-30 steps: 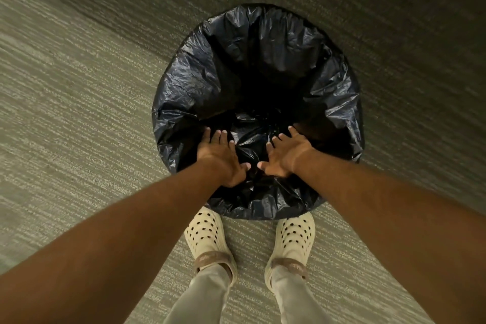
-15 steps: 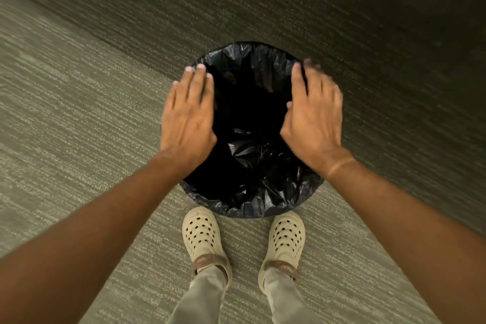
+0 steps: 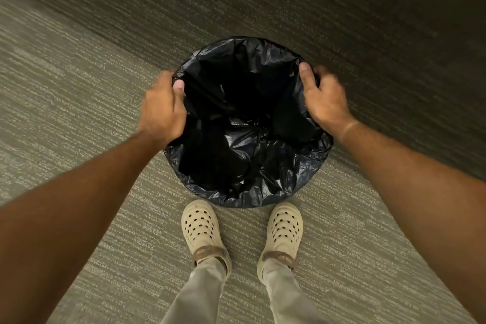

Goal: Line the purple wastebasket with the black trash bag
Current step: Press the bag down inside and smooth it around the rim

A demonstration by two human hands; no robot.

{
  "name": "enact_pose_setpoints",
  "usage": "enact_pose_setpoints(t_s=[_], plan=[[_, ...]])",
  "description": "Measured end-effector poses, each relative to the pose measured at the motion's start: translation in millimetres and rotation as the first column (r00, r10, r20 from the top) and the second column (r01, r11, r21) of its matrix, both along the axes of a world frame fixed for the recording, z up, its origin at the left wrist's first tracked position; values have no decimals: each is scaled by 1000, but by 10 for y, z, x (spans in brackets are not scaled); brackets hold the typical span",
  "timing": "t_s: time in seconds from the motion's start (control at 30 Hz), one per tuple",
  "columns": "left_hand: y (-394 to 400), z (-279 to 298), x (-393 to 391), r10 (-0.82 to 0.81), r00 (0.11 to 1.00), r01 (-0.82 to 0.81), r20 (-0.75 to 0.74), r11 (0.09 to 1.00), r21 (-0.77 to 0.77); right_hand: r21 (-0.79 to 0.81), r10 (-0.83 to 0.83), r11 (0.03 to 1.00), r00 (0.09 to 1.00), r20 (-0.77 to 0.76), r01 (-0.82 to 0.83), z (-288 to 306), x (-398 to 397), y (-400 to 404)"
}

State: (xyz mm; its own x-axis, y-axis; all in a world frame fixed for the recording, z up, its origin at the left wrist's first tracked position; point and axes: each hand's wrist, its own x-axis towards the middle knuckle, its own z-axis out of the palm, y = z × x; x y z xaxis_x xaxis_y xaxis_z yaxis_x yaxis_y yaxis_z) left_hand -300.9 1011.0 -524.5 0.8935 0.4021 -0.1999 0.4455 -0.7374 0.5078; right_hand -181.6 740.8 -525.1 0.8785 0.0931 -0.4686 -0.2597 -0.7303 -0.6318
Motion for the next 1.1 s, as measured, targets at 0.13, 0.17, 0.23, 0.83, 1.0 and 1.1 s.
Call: enact_pose_setpoints(t_s=[0.13, 0.17, 0.23, 0.83, 1.0, 1.1], plan=[[0, -13, 14, 91, 995, -88, 46, 994, -64, -22, -13, 1000, 1000, 9, 13, 2, 19, 40], [3, -17, 28, 109, 993, -104, 50, 991, -81, -23, -9, 1000, 1000, 11, 9, 0, 24, 42], [12, -10, 33, 129, 991, -125, 41, 987, -102, -17, -22, 1000, 1000, 3, 22, -1, 29, 28], [-428, 51, -455, 691, 709, -695, -144, 647, -314, 97, -572, 805, 809, -136, 585, 24, -619, -104], [-462, 56, -476, 708, 688, -707, -159, 605, -366, 18, -605, 795, 794, -53, 606, -6, -603, -6], [-460, 92, -466, 714, 669, -726, -208, 568, -387, 89, -597, 787, 790, -138, 610, 20, -595, -73]])
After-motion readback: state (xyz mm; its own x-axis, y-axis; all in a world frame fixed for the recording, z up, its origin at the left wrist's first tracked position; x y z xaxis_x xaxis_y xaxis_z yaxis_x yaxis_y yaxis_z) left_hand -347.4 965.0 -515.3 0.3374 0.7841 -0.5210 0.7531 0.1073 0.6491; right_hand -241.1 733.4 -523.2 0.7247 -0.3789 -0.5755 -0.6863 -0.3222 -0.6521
